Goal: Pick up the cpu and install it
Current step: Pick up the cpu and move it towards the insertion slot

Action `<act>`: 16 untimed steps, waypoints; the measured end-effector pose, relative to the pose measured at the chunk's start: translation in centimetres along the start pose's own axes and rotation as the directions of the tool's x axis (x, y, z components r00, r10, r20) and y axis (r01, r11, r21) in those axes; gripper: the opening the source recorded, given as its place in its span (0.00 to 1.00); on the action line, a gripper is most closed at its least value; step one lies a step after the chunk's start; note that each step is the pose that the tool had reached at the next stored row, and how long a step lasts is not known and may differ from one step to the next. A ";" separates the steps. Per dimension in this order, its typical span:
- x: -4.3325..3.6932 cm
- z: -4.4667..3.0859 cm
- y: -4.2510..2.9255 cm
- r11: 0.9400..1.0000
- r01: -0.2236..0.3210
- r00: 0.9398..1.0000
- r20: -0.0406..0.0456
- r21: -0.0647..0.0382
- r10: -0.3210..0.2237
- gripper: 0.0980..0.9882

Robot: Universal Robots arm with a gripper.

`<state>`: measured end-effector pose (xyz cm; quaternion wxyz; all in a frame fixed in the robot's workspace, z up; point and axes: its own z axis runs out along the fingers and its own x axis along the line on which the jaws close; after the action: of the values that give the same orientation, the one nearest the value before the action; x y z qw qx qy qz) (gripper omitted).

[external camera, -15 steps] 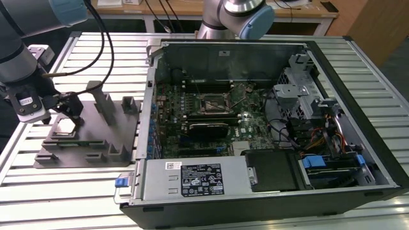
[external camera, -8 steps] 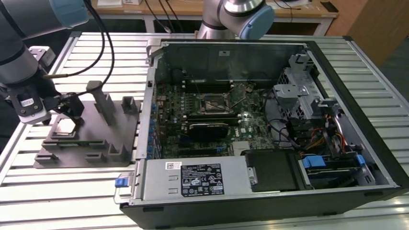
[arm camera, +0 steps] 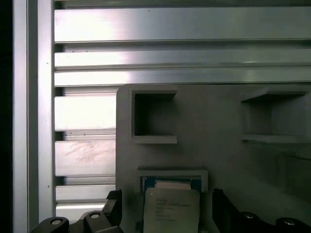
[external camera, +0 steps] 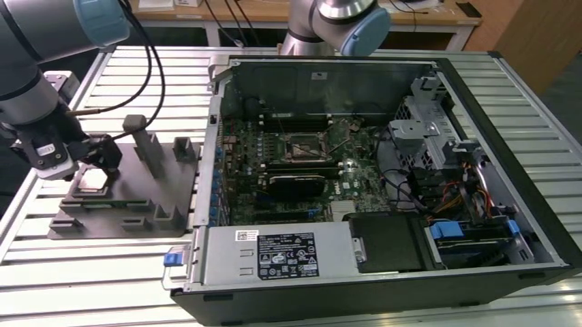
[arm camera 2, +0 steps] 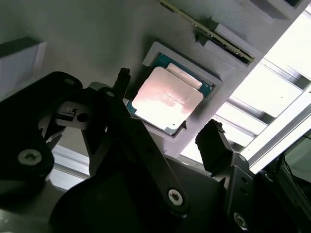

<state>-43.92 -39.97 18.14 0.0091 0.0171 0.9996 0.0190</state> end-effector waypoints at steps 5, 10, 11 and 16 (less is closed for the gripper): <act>0.00 0.09 -0.01 1.000 0.014 1.000 -0.001 0.000 -0.014 0.81; 0.00 0.10 0.00 1.000 0.015 1.000 -0.001 0.000 -0.015 0.72; 0.00 0.10 -0.01 1.000 0.016 1.000 -0.001 0.000 -0.016 0.72; 0.00 0.10 0.00 1.000 0.017 1.000 -0.001 0.000 -0.017 0.72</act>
<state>-43.92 -39.97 18.04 0.0088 0.0086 0.9997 0.0191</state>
